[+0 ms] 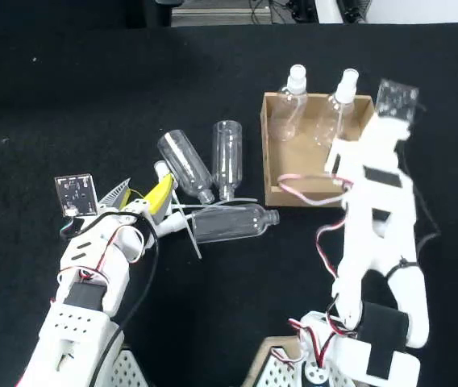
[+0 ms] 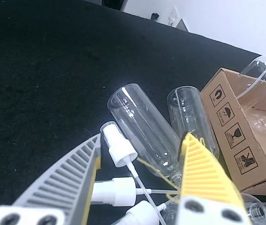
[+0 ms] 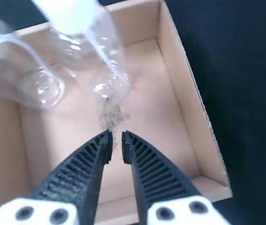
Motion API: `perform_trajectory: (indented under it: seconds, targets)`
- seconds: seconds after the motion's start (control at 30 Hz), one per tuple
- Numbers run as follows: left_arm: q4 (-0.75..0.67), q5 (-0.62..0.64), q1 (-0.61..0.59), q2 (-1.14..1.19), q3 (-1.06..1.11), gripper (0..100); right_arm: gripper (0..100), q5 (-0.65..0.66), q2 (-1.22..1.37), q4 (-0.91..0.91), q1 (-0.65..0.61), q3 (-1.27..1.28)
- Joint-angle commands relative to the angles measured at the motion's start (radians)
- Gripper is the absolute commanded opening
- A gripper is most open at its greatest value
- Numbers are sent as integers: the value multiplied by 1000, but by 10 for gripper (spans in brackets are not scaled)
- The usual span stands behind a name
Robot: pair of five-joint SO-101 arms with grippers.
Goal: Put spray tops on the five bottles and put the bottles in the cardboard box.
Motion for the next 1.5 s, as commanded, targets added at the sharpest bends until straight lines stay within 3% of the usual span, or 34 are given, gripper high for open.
perform_trajectory:
  seconds: [0.0, 0.2, 0.53, 1.0, 1.47]
  targets:
    - [-25, -12, 12, -17, -30, 266, 11, 38, 35, 190, -17, -222]
    - [-25, -12, 10, -17, -30, 266, 11, 146, 208, 293, -15, -367]
    - [-25, -12, 10, -17, -30, 266, 11, 361, 346, 192, -9, -429]
    - [-25, -12, 12, -17, -30, 266, 11, 451, 463, 63, -8, -427]
    - [-25, -12, 12, -17, -30, 266, 11, 451, 532, -72, -15, -427]
